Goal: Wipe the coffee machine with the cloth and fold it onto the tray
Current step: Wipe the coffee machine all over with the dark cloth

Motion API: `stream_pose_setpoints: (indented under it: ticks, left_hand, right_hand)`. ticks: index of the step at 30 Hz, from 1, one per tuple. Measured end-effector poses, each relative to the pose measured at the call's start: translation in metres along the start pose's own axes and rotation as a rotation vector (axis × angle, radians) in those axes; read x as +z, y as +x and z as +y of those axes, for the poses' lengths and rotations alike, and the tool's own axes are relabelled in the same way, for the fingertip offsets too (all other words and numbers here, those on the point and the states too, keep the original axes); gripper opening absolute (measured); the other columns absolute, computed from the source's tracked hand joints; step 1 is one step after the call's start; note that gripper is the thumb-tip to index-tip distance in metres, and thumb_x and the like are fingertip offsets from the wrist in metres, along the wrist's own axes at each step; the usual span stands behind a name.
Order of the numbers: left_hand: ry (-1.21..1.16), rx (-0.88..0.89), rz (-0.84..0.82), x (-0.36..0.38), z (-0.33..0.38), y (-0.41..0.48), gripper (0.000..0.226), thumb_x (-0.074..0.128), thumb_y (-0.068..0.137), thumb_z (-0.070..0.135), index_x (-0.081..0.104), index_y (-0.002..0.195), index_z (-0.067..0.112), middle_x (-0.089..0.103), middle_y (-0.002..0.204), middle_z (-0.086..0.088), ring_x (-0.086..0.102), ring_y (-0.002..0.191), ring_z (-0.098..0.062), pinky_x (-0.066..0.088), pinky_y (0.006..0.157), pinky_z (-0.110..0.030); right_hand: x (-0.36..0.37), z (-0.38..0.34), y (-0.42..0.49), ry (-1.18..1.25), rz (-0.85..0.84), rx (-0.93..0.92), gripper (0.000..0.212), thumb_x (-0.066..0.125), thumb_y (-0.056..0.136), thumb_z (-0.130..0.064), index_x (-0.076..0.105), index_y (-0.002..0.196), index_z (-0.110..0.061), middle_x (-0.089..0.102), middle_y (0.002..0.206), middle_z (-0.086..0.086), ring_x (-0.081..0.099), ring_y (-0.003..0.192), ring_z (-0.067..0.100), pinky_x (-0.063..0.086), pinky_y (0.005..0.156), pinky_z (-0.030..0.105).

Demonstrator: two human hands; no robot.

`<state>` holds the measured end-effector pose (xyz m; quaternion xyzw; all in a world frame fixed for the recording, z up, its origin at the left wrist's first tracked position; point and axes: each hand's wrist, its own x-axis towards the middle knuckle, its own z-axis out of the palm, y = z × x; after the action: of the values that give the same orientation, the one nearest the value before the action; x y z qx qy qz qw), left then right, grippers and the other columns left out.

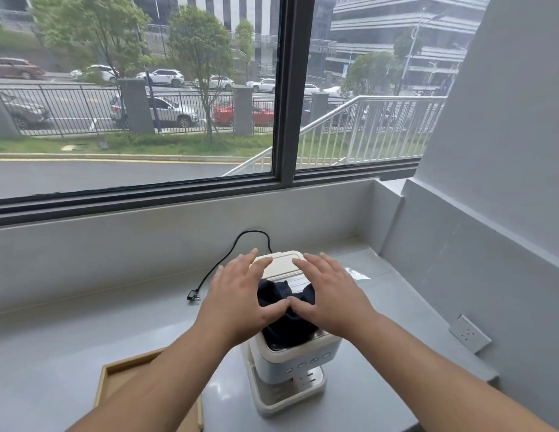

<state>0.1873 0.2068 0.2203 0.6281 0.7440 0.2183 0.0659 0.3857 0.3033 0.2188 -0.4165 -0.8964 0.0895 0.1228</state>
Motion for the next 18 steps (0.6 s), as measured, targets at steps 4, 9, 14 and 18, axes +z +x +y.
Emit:
stream_pose_setpoints:
  ticks: [4,9,14,18]
  left_hand:
    - [0.011,0.034,-0.01,-0.005,0.005,0.002,0.102,0.044,0.07,0.092,0.025,0.159,0.046,0.014,0.173,0.013,0.009,0.159,-0.013,0.007,0.13,-0.048]
    - [0.002,0.111,-0.036,-0.005,0.022,0.006,0.108,0.04,0.065,0.096,0.022,0.16,0.047,0.01,0.174,0.013,0.004,0.16,-0.014,0.002,0.13,-0.049]
    - [-0.001,0.177,-0.019,0.002,0.042,0.011,0.109,0.039,0.065,0.098,0.024,0.16,0.046,0.012,0.174,0.011,0.005,0.16,-0.015,0.004,0.13,-0.05]
    - [-0.008,0.219,-0.027,0.013,0.058,0.015,0.108,0.039,0.065,0.098,0.024,0.159,0.047,0.011,0.174,0.011,0.005,0.16,-0.016,0.004,0.129,-0.05]
  right_hand:
    - [-0.01,0.002,-0.011,-0.049,0.031,0.068,0.089,0.05,0.085,-0.077,0.021,0.162,-0.041,0.022,0.171,-0.006,0.006,0.159,0.022,0.009,0.128,0.043]
    - [-0.025,0.008,-0.03,-0.066,0.072,0.156,0.094,0.044,0.08,-0.081,0.016,0.161,-0.043,0.016,0.173,-0.007,-0.001,0.16,0.021,0.005,0.128,0.048]
    - [-0.04,0.021,-0.053,-0.108,0.084,0.231,0.095,0.042,0.08,-0.084,0.014,0.161,-0.043,0.012,0.173,-0.006,-0.003,0.16,0.021,0.004,0.129,0.049]
    - [-0.052,0.033,-0.071,-0.138,0.09,0.283,0.095,0.04,0.081,-0.084,0.013,0.162,-0.043,0.011,0.174,-0.006,-0.003,0.16,0.022,0.004,0.129,0.048]
